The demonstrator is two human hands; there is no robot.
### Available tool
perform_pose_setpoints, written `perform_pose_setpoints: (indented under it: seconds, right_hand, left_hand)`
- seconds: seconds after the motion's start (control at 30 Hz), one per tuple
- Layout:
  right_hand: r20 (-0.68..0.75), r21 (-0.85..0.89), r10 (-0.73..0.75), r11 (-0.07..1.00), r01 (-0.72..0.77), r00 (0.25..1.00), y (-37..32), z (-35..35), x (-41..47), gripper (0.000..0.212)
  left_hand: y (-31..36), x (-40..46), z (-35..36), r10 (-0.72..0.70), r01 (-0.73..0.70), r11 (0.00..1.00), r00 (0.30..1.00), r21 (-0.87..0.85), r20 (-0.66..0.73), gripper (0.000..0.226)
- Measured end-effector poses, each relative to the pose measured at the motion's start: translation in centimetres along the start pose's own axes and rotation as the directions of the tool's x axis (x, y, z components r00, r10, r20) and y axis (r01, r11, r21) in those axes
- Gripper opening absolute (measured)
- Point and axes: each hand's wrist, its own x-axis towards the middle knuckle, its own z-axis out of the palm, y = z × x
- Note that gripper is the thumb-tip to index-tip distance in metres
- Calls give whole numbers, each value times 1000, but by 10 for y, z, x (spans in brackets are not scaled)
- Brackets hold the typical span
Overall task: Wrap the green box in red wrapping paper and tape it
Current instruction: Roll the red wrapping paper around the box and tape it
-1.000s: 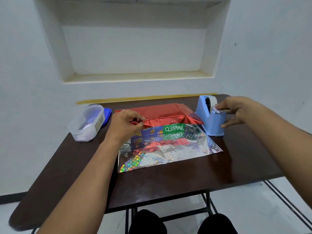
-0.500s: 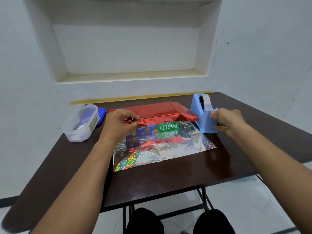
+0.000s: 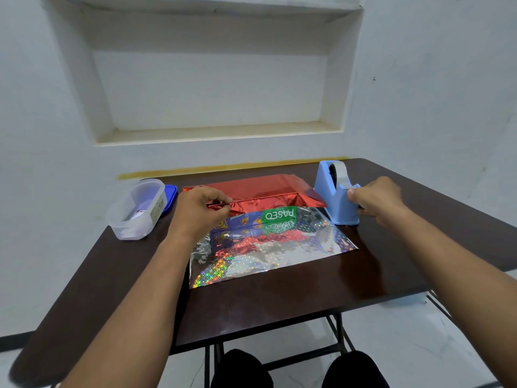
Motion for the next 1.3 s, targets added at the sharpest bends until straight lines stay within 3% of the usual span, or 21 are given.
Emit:
perform_pose_setpoints:
  seconds: [0.07, 0.13, 0.27, 0.37, 0.53, 0.63, 0.73, 0.83, 1.0, 1.13, 1.3]
  right_hand:
    - [4, -157, -29, 987, 29, 1000, 3, -2, -5, 28]
    - [26, -165, -17, 986, 21, 1000, 9, -2, -9, 24]
    - [-24, 11, -83, 996, 83, 996, 7, -8, -23, 22]
    - [-63, 177, -173, 967, 182, 983, -5, -7, -42, 10]
    - [116, 473, -238, 867, 158, 964, -14, 9, -63, 11]
    - [170, 535, -252, 836, 126, 953, -18, 26, -70, 12]
    - [204, 567, -262, 817, 104, 943, -23, 46, -77, 13]
    - [158, 548, -283, 822, 154, 946, -35, 70, -89, 18]
    - [201, 479, -357, 848, 226, 912, -53, 111, -115, 70]
    - [191, 403, -348, 880, 250, 918, -58, 146, -127, 37]
    - [181, 275, -299, 930, 244, 937, -69, 171, -130, 37]
  left_hand:
    - [0, 0, 0, -8, 8, 1000, 1000, -2, 3, 18]
    - [0, 0, 0, -14, 14, 1000, 1000, -9, 12, 19]
    - [1, 2, 0, 26, -26, 999, 1000, 36, 12, 19]
    - [1, 3, -2, 38, -38, 991, 999, 129, 0, 20]
    - [0, 12, -12, -8, -12, 987, 993, 161, 122, 25]
    - [1, 15, -26, -21, -26, 978, 975, 208, 220, 35]
    - [-2, 7, -34, -1, -31, 987, 980, 158, 199, 38]
    - [-8, -4, -35, -1, -15, 992, 992, 128, 122, 37]
    - [-20, -9, -31, -28, 25, 998, 998, 53, 47, 37]
    - [-20, -12, -27, -29, 29, 1000, 1000, -11, 10, 36]
    - [-17, -13, -27, -16, 16, 999, 1000, -28, -4, 34]
